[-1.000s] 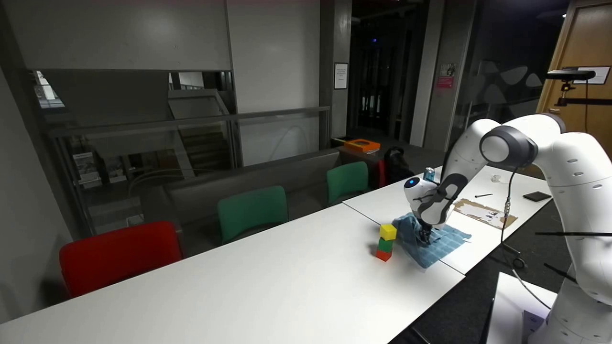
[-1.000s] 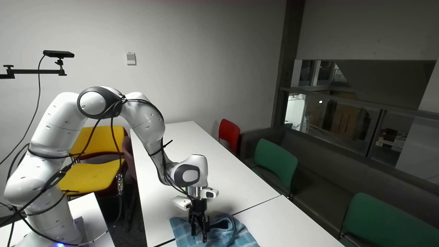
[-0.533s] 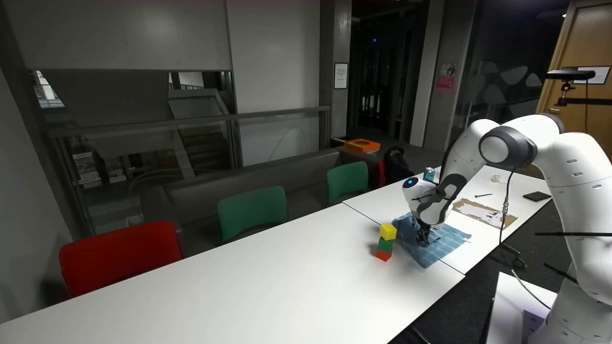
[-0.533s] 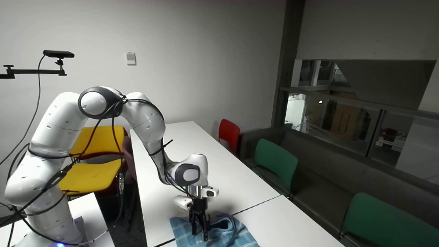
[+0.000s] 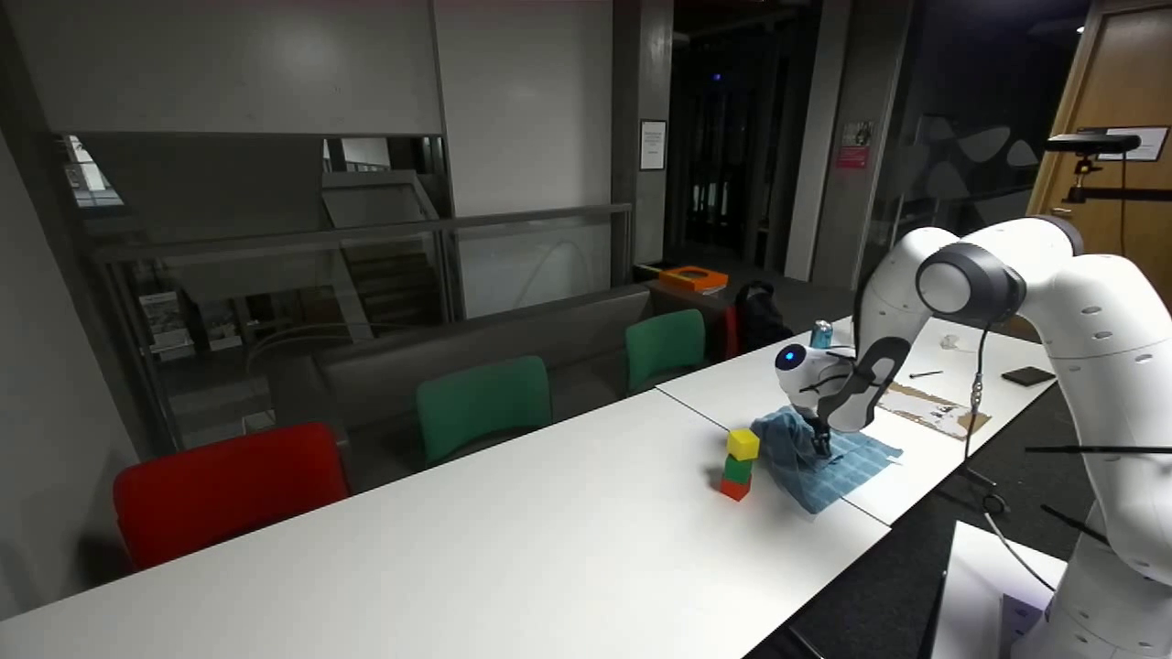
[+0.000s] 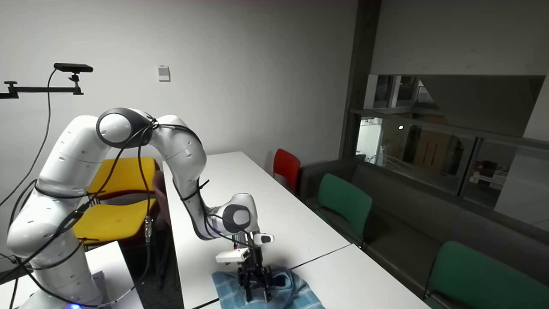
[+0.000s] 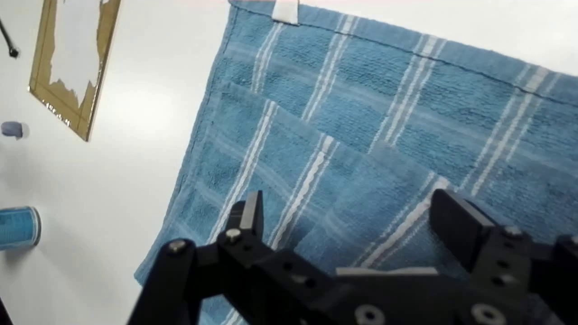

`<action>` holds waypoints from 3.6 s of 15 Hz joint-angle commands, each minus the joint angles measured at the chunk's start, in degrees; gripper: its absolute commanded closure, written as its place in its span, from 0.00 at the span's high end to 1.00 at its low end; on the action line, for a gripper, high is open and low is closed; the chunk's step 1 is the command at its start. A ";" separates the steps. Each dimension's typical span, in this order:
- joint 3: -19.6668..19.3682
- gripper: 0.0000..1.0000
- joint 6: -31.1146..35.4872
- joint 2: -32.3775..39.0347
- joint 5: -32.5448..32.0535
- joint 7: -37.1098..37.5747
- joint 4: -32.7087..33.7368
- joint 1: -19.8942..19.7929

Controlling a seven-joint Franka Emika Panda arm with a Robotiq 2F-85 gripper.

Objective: Unfold the cloth

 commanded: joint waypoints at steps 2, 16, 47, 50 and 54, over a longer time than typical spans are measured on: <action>0.00 1.00 4.80 -0.45 -9.47 -0.12 -0.97 -1.49; 2.59 1.00 12.62 -1.93 -19.04 -1.91 -5.87 -6.71; 1.25 0.00 13.05 -0.48 -29.85 5.94 -3.43 -5.51; 1.21 0.01 12.66 -1.16 -29.32 6.00 -3.79 -5.50; 0.85 0.01 12.08 -2.33 -29.32 6.94 -4.22 -5.31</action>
